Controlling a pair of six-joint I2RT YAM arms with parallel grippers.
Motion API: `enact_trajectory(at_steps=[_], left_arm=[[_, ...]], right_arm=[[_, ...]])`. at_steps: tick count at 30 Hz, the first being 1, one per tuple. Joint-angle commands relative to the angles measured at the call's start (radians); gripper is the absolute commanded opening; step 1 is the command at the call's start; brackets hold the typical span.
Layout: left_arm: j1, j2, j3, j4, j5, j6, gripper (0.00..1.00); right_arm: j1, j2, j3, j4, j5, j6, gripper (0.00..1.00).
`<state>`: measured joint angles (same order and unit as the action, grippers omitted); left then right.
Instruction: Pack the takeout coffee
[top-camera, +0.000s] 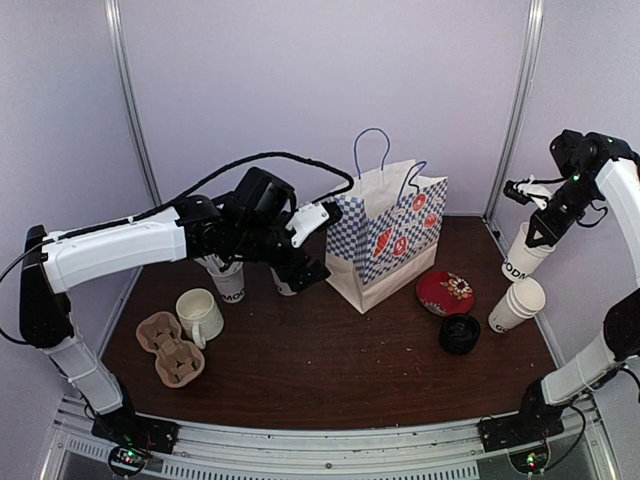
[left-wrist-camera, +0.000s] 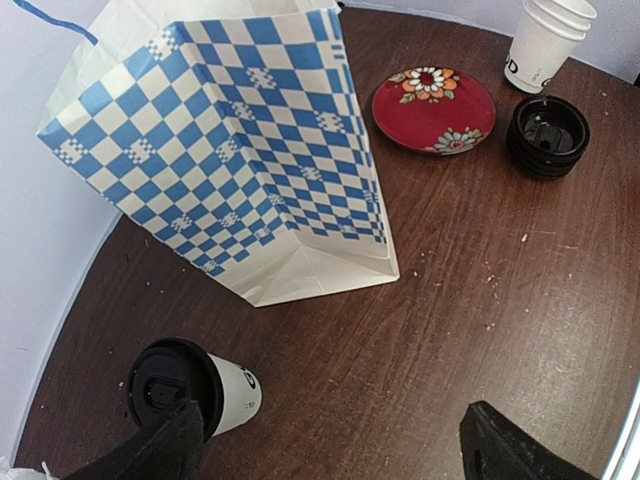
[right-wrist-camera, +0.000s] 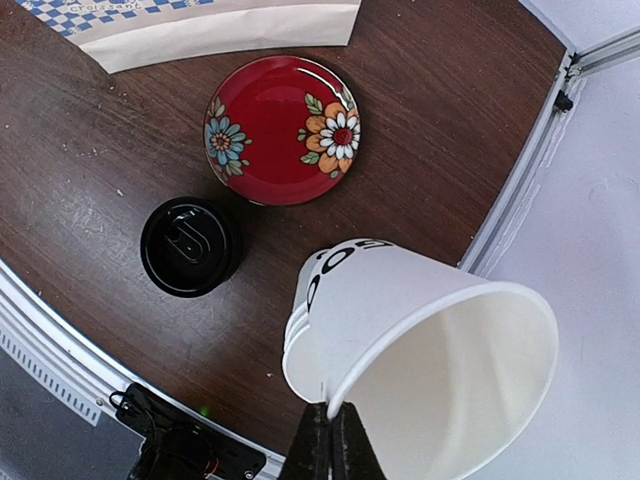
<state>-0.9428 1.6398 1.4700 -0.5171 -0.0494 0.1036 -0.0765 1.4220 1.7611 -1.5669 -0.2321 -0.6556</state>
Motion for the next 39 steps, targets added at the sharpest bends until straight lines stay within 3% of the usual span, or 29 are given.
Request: enact_trajectory(at_steps=[1, 5, 12, 19, 28, 39], left_arm=[[-0.005, 0.016, 0.068, -0.033, -0.001, 0.036, 0.92], [-0.005, 0.005, 0.103, -0.050, -0.022, 0.045, 0.91], [-0.005, -0.023, 0.130, -0.102, -0.112, 0.027, 0.91], [-0.005, -0.080, 0.086, -0.121, -0.176, -0.014, 0.91], [-0.005, -0.153, 0.044, -0.118, -0.244, -0.080, 0.91], [-0.004, -0.184, 0.032, -0.136, -0.257, -0.100, 0.91]], right_arm=[[0.011, -0.043, -0.009, -0.018, -0.055, -0.022, 0.00], [0.068, -0.093, -0.066, 0.021, -0.116, -0.037, 0.00], [0.374, -0.141, -0.215, 0.136, -0.054, -0.022, 0.00], [0.624, -0.075, -0.237, 0.173, -0.047, -0.017, 0.00], [0.990, 0.037, -0.297, 0.352, 0.065, -0.014, 0.00], [1.186, 0.196, -0.307, 0.579, 0.130, 0.019, 0.00]])
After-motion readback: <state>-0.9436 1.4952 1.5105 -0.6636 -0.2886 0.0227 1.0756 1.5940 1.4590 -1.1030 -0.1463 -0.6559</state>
